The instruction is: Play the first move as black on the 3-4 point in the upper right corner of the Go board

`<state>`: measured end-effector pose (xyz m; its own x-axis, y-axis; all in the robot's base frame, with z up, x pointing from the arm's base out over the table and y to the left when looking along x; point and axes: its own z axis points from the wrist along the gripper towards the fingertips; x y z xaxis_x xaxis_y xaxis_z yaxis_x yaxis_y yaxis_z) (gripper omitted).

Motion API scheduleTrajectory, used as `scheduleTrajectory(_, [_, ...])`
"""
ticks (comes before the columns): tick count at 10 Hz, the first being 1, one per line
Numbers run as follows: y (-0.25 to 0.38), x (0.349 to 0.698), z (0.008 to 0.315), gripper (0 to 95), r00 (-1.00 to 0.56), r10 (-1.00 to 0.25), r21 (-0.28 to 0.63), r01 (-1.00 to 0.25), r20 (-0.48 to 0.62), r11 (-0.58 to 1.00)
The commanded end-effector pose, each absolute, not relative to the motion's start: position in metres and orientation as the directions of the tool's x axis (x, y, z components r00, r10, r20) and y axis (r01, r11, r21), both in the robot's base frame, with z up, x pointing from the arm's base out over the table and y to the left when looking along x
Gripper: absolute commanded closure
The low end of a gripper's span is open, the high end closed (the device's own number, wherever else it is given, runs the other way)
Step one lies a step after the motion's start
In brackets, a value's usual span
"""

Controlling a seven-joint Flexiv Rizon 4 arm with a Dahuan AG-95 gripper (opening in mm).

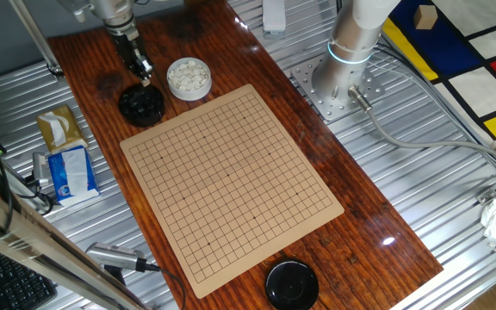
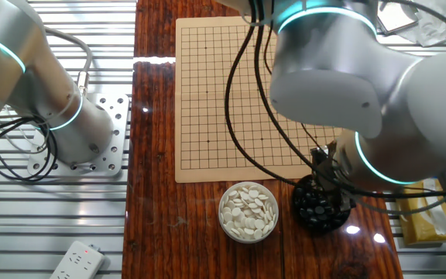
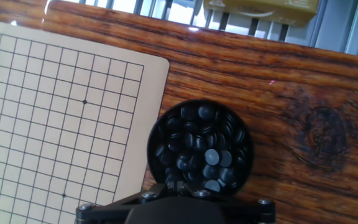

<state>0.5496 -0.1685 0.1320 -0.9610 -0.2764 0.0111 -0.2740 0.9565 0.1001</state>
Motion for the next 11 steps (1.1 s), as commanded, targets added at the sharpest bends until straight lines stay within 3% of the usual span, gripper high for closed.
scheduleTrajectory(1, [-0.168, 0.549, 0.132, 95.0, -0.96, -0.279, 0.07, -0.278, 0.007, 0.958])
scheduleTrajectory(6, [-0.169, 0.549, 0.132, 95.0, -0.937, -0.349, -0.002, -0.349, -0.013, 0.937])
scheduleTrajectory(7, [-0.17, 0.551, 0.13, 76.0, -0.935, -0.354, -0.003, -0.354, -0.019, 0.935])
scheduleTrajectory(11, [-0.175, 0.562, 0.128, 76.0, -0.934, -0.356, 0.007, -0.356, -0.023, 0.934])
